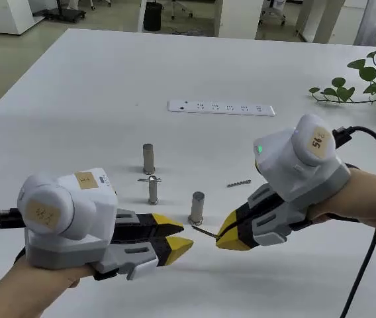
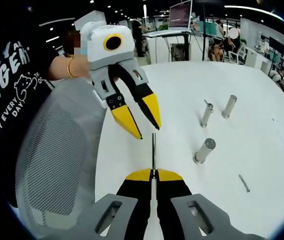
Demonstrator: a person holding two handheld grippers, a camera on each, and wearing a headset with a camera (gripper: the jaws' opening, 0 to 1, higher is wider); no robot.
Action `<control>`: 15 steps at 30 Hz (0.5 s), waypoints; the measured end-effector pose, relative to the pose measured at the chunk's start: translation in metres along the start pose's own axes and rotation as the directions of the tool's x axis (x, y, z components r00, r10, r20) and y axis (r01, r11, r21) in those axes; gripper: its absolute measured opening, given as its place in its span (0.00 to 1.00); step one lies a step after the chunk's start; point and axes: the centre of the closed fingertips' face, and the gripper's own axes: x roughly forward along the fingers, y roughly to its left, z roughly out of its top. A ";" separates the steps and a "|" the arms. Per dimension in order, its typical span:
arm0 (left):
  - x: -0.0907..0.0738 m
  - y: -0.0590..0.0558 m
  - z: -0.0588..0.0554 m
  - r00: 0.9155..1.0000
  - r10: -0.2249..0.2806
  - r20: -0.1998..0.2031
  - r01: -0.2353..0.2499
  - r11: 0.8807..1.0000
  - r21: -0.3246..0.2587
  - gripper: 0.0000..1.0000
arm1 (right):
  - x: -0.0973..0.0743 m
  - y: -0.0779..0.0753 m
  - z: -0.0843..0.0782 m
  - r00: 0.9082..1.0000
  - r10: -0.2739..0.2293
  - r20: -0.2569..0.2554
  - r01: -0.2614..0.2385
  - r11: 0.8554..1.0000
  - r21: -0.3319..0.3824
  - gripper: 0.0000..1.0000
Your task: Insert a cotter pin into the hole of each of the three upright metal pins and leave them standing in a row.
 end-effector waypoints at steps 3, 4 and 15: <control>0.001 0.006 0.002 0.999 0.036 0.020 -0.036 0.999 -0.007 0.15 | -0.001 -0.007 -0.007 0.999 -0.030 -0.040 0.030 1.000 0.002 0.00; 0.001 0.009 0.001 0.998 0.053 0.025 -0.053 0.998 -0.015 0.16 | -0.002 -0.009 -0.008 0.998 -0.032 -0.049 0.033 0.999 0.000 0.00; 0.010 0.029 -0.007 0.985 0.172 0.009 -0.172 0.985 -0.023 0.22 | -0.006 -0.030 -0.025 0.982 -0.074 -0.176 0.075 0.997 0.001 0.00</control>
